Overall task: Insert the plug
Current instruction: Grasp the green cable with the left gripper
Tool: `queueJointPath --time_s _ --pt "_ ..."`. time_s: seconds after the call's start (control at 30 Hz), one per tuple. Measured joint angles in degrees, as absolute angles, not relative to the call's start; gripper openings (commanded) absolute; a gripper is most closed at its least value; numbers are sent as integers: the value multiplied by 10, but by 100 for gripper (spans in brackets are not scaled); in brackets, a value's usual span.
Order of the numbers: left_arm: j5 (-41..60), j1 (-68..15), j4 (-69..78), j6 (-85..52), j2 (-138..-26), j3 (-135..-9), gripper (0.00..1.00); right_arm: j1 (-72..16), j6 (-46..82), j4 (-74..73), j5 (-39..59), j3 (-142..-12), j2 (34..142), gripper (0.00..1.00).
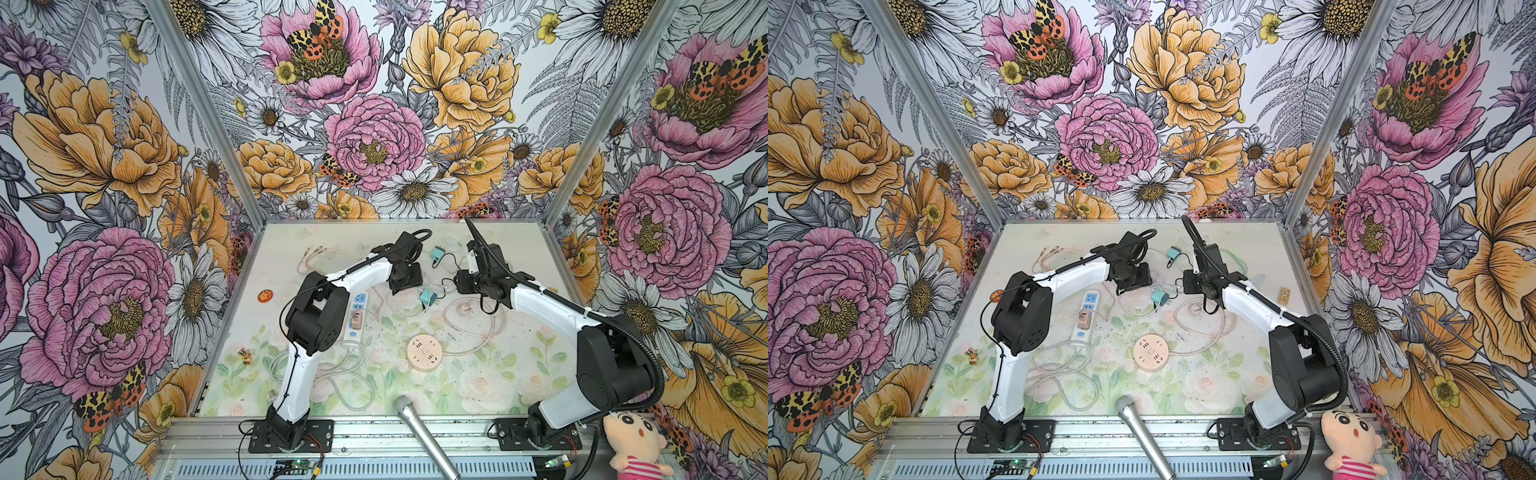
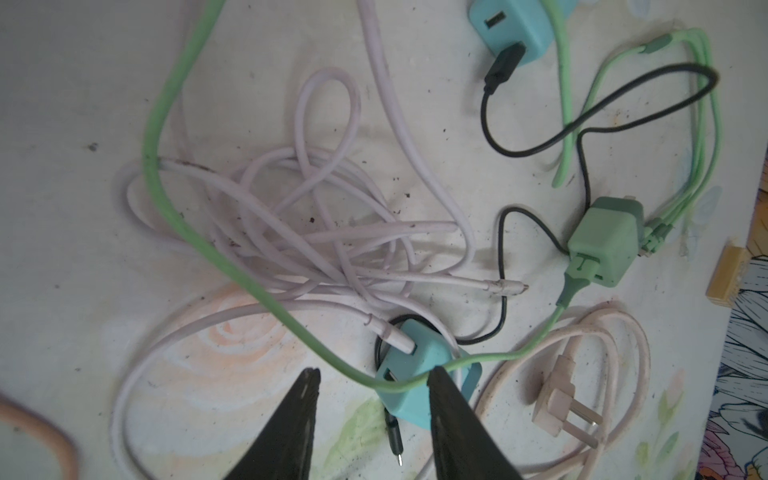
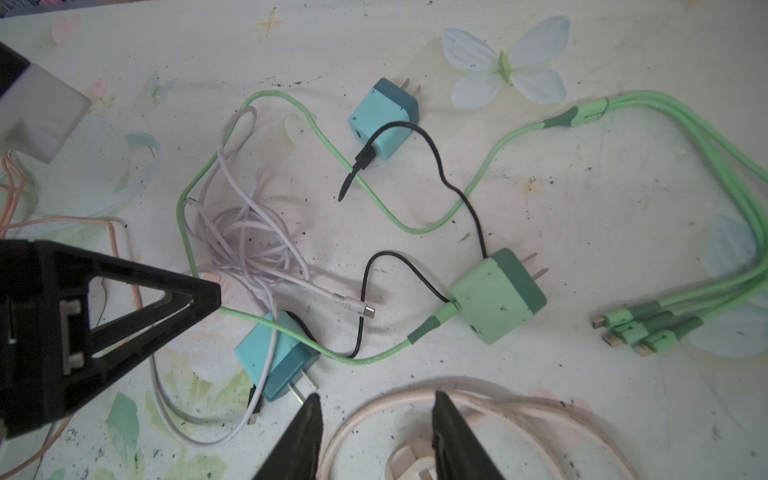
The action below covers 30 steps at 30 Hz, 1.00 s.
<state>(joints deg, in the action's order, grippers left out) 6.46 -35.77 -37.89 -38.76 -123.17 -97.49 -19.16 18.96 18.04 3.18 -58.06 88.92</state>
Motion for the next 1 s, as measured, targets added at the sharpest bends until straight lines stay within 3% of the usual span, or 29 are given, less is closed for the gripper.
queueJointPath --time_s 0.17,0.3,0.57,0.73,1.0 --pt "65 -358 -369 -406 -1262 -979 41 -192 188 173 32 -575 888 45" --pt "65 -356 -357 -424 -1279 -978 24 -192 186 170 32 -572 886 44" --pt "65 -350 -341 -432 -1263 -975 22 -192 185 167 32 -568 878 45" --pt "65 -350 -338 -435 -1235 -969 1 -192 185 161 32 -568 878 45" --pt "65 -350 -333 -429 -1221 -968 0 -192 184 155 32 -566 878 45"
